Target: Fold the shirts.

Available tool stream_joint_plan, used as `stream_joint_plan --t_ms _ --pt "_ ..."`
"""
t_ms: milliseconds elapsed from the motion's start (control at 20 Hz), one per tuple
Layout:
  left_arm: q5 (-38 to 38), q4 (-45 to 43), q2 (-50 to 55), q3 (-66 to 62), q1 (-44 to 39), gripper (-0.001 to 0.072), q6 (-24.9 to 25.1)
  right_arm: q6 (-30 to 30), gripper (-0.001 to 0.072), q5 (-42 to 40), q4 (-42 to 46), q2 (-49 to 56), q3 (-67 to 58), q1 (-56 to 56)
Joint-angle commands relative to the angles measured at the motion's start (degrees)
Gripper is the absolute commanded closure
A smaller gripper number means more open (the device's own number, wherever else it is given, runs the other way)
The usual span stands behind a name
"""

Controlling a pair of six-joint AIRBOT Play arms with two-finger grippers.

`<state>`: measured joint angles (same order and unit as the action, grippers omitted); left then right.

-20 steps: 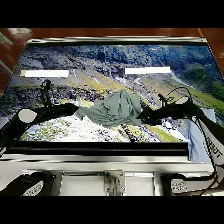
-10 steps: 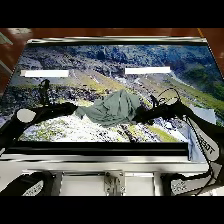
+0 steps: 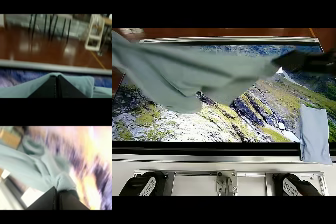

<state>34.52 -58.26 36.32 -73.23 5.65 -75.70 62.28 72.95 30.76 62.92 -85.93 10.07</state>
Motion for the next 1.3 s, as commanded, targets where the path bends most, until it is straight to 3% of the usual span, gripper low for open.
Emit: stream_joint_plan --t_ms 0,100,250,450,650,750,850,1000,1150,1250 --pt "-0.1 -1.6 -6.0 -14.9 5.5 0.0677 0.0 -0.6 0.0637 -11.9 0.2 -13.8 -10.8 4.7" --pt "0.8 -1.6 -8.0 -17.7 6.2 0.0676 0.0 1.6 0.0637 -16.7 2.0 -19.3 -11.6 4.8" --pt "2.8 -1.9 -10.2 -18.1 6.2 0.0677 -0.2 8.2 0.0637 -15.1 8.3 -24.2 -11.6 4.8" --pt "9.2 -4.0 -10.4 -18.1 6.2 0.0676 -2.4 14.5 0.0637 -6.7 17.0 -26.7 -11.6 4.8" --pt "10.0 -8.9 -9.4 -17.9 6.2 0.0676 -2.4 20.0 0.0637 5.3 26.4 -25.4 -11.6 4.8" --pt "9.9 -9.2 -6.8 -17.9 6.1 0.0676 -3.6 22.6 0.0637 10.7 28.6 -22.6 -11.5 4.8" --pt "10.0 -7.9 -2.8 -17.9 6.1 0.0675 -7.9 24.6 0.0637 13.6 28.0 -18.1 -11.5 4.8" --pt "11.6 -4.1 5.0 -16.8 6.1 0.0675 -8.1 25.2 0.0637 16.9 28.3 -9.0 -11.5 4.8" --pt "14.2 -3.5 14.2 -12.5 6.1 0.0675 -8.0 23.9 0.0637 13.8 29.7 1.8 -8.7 2.8" --pt "13.3 -3.2 21.9 -8.6 6.1 0.0675 -8.0 23.4 0.0637 6.2 31.3 9.9 -5.8 -0.4"
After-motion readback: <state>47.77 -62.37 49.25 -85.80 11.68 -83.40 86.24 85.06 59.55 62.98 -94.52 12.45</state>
